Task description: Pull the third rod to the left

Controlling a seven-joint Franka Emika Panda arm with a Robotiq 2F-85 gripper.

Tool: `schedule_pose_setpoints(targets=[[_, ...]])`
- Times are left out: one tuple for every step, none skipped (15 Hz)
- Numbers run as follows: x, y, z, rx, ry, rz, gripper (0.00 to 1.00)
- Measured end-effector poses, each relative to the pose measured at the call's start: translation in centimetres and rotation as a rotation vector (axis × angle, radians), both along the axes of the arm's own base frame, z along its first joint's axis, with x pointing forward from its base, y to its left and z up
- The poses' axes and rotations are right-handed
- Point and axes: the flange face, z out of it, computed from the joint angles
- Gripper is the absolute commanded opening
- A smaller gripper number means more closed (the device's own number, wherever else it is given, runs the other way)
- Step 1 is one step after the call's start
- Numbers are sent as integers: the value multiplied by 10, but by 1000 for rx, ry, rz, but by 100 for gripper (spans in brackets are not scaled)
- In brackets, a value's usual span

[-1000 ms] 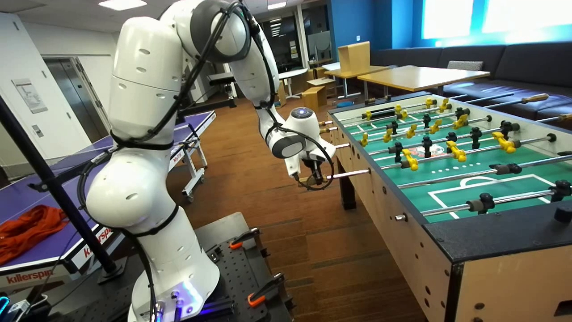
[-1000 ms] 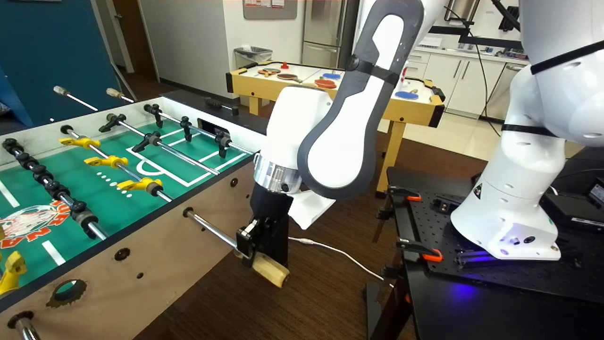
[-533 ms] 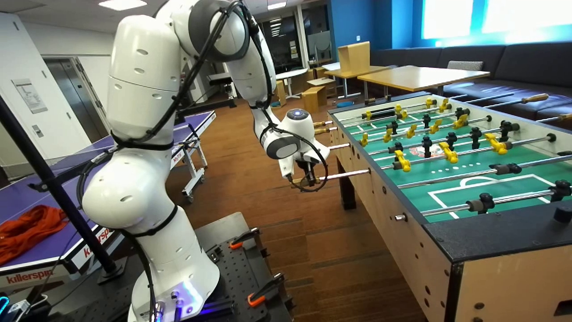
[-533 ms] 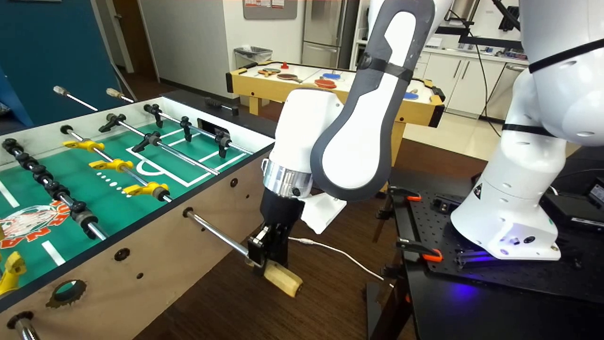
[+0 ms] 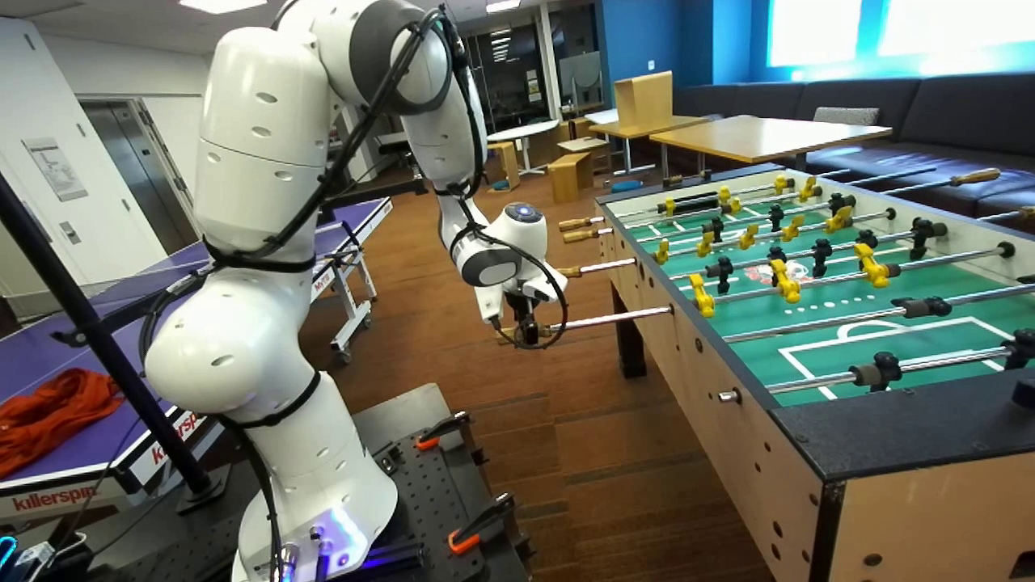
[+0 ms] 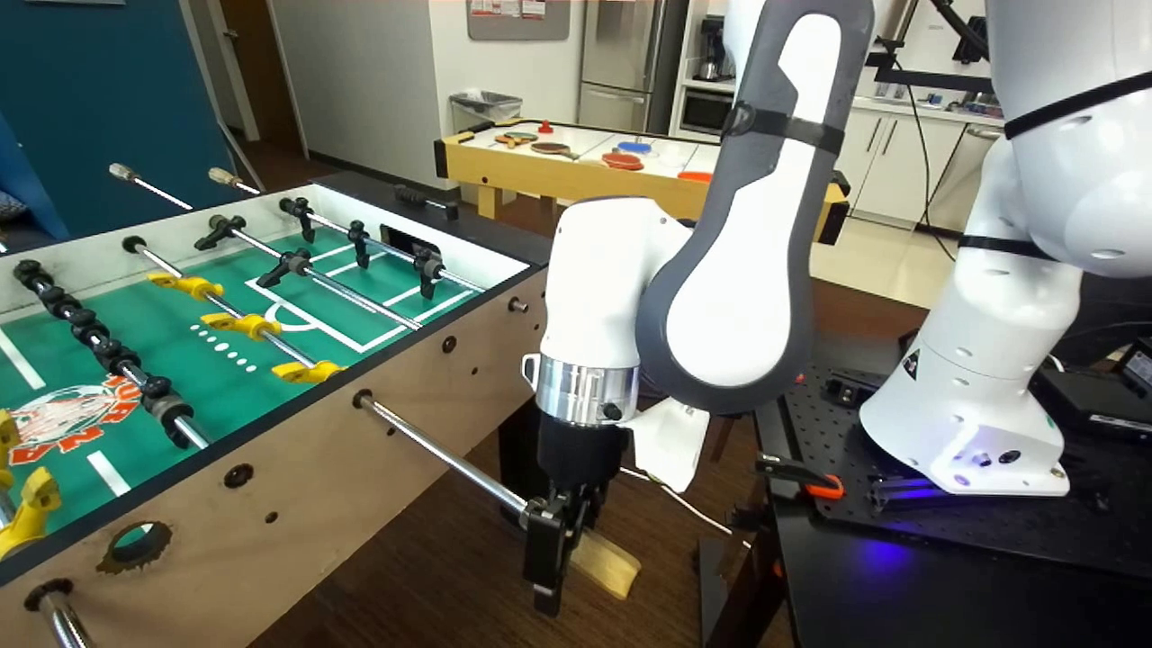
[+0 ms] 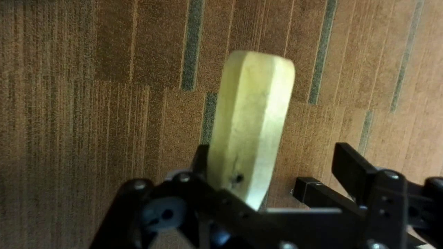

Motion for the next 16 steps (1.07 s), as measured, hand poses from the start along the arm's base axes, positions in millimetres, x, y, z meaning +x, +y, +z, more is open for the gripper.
schedule_pose_setpoints(targets=[[-1,-1,7,13,18,2,100],[-4,-4,16,23,46,-1,100],[-7,-5,27,31,73,-4,100],[-8,-2,42,42,88,3,100],[-9,1,60,48,99,14,100],[-10,3,76,48,106,23,100],[-10,4,93,42,110,31,100],[-9,3,109,32,115,38,100],[-7,-1,125,19,119,42,100],[-5,-6,141,2,123,47,100],[-1,-13,159,-13,125,47,100],[2,-22,180,-24,124,45,100],[4,-33,204,-35,119,46,100],[5,-45,227,-53,109,49,100],[5,-58,249,-77,97,50,100],[5,-71,268,-103,86,47,100]])
